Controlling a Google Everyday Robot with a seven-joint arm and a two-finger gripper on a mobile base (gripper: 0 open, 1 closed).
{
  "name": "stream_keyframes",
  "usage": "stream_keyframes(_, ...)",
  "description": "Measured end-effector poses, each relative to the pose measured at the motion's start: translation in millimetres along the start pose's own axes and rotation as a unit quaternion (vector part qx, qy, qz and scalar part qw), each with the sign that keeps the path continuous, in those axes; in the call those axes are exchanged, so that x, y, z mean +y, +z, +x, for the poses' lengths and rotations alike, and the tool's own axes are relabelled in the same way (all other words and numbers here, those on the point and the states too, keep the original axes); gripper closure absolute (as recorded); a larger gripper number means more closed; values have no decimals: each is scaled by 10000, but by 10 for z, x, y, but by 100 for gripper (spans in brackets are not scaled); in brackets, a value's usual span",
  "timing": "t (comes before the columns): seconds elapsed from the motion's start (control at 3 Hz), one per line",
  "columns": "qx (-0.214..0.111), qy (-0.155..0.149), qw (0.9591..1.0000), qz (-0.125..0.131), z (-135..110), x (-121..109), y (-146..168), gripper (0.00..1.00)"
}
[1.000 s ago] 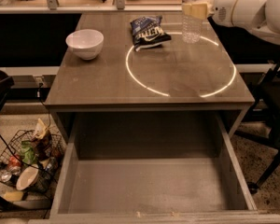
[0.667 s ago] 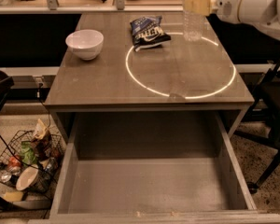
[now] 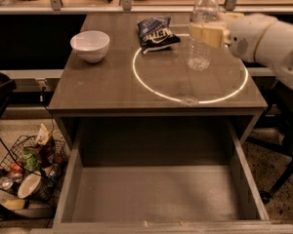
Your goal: Place water bottle into top drawer
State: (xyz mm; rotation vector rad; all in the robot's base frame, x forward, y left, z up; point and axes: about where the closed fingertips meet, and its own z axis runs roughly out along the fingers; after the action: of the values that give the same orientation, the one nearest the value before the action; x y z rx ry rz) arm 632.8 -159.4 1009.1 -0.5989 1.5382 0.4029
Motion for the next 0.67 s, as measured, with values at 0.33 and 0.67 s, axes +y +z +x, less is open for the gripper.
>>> stream_keyframes(0.33, -83, 101, 9996, -236, 79, 391, -649, 100)
stream_keyframes(0.67, -15, 114, 9988, -486, 149, 553, -1301, 100)
